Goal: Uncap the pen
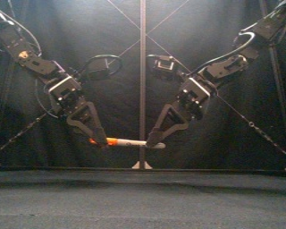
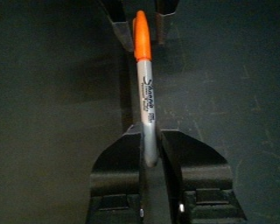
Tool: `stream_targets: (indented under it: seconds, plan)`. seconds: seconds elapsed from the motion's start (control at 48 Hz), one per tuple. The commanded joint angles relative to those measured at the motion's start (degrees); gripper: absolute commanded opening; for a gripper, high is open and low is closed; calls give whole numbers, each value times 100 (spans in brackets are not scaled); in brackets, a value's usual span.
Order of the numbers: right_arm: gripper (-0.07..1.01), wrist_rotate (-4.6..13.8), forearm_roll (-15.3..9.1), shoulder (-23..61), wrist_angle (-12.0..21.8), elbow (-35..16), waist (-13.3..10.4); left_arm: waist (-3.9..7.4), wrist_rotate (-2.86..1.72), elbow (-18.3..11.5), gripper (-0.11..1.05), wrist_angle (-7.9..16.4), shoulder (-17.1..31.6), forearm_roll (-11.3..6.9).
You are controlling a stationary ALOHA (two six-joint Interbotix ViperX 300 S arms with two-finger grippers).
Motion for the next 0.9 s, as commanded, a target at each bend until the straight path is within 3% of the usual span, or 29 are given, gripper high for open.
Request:
stream_targets:
  seconds: [0.021,0.229,0.438,0.667,0.896]
  plan:
    - [44,0,18,-229,-35,-105,0,26,9,-97,60,-18,-18,158]
    - [44,0,26,-264,-26,26,-18,26,9,-9,44,9,-79,396]
    - [44,9,123,-483,-26,422,-35,44,9,202,44,211,-325,519]
    - [44,0,272,-923,-97,914,-44,97,9,457,44,220,-712,589]
    - [44,0,246,-1380,-299,1292,-70,97,0,659,44,220,-1002,598]
